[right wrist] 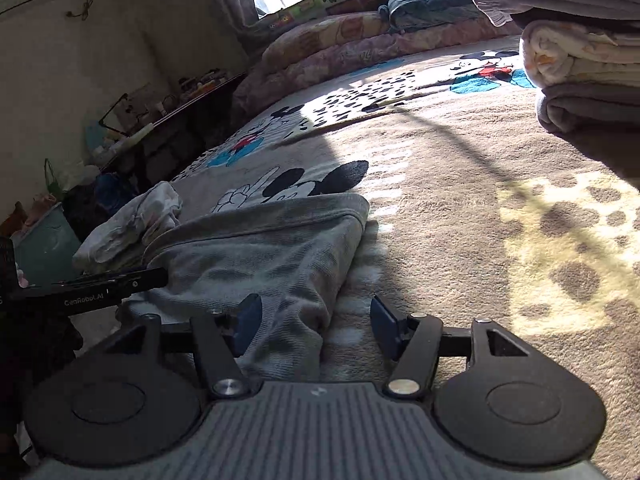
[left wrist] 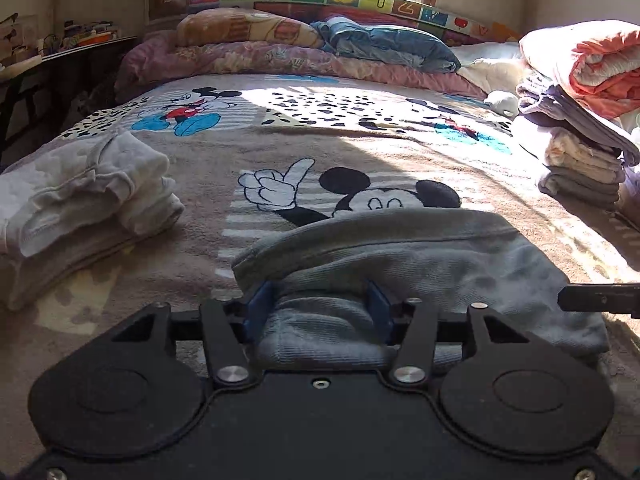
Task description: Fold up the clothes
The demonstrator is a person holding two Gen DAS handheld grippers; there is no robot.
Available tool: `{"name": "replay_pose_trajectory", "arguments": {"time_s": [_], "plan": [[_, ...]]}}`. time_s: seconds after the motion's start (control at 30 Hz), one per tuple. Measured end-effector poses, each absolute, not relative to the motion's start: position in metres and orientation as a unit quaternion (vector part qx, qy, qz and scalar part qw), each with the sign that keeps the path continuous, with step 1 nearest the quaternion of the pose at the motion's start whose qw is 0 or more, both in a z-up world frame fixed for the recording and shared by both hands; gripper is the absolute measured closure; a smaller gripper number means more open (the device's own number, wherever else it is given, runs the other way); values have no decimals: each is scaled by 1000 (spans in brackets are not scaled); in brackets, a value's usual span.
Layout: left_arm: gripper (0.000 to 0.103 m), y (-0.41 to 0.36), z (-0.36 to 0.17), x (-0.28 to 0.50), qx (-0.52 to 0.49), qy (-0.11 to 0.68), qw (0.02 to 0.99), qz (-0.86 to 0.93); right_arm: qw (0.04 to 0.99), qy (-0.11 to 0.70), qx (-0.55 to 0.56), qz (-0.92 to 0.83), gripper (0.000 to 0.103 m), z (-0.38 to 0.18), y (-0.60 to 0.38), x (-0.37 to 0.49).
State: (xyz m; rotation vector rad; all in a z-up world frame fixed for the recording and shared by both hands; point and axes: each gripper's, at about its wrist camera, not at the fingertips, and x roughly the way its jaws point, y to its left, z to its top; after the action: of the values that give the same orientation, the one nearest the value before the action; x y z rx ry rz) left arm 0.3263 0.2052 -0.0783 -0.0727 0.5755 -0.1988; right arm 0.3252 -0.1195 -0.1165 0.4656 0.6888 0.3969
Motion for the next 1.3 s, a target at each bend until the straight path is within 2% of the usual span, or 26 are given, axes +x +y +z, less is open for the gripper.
{"name": "replay_pose_trajectory", "arguments": {"time_s": [0.07, 0.13, 0.3, 0.4, 0.53, 0.63, 0.73, 0.77, 0.8, 0.9, 1.0, 1.1, 1.17, 1.2, 1.23, 1.27, 1.3], "plan": [[48, 224, -68, 320, -76, 278, 954, -88, 883, 332, 274, 188, 39, -121, -126, 326], [32, 241, -64, 316, -118, 281, 950, -73, 864, 333, 330, 185, 35, -126, -134, 328], [32, 277, -87, 317, -259, 322, 908, -65, 844, 341, 372, 182, 34, -133, -137, 343], [32, 284, -105, 320, -321, 343, 879, -76, 854, 333, 354, 183, 34, -134, -127, 345], [33, 278, -114, 322, -379, 335, 856, -105, 867, 324, 334, 180, 34, -134, -116, 343], [40, 266, -118, 326, -386, 344, 848, -118, 868, 324, 330, 183, 35, -134, -112, 340], [49, 258, -118, 326, -374, 345, 854, -108, 863, 325, 344, 180, 50, -138, -115, 342], [52, 258, -118, 325, -374, 342, 855, -108, 861, 326, 347, 180, 70, -139, -116, 343], [57, 259, -117, 324, -376, 339, 856, -108, 859, 327, 349, 181, 82, -140, -116, 343], [68, 262, -115, 323, -381, 324, 858, -118, 864, 317, 338, 196, 89, -133, -112, 344], [82, 267, -102, 318, -389, 295, 863, -131, 873, 287, 329, 217, 90, -113, -112, 345], [83, 272, -90, 317, -401, 268, 865, -137, 880, 255, 330, 226, 91, -89, -115, 352], [83, 271, -89, 321, -396, 276, 866, -131, 885, 245, 324, 228, 90, -77, -115, 359], [80, 270, -90, 323, -391, 283, 867, -127, 883, 265, 318, 221, 85, -81, -113, 366], [65, 270, -92, 326, -380, 297, 868, -120, 876, 291, 321, 213, 77, -90, -115, 372], [51, 270, -95, 328, -369, 311, 869, -113, 867, 317, 325, 204, 49, -99, -116, 378], [35, 271, -96, 330, -362, 320, 869, -107, 864, 323, 334, 196, 33, -107, -120, 376]]}}
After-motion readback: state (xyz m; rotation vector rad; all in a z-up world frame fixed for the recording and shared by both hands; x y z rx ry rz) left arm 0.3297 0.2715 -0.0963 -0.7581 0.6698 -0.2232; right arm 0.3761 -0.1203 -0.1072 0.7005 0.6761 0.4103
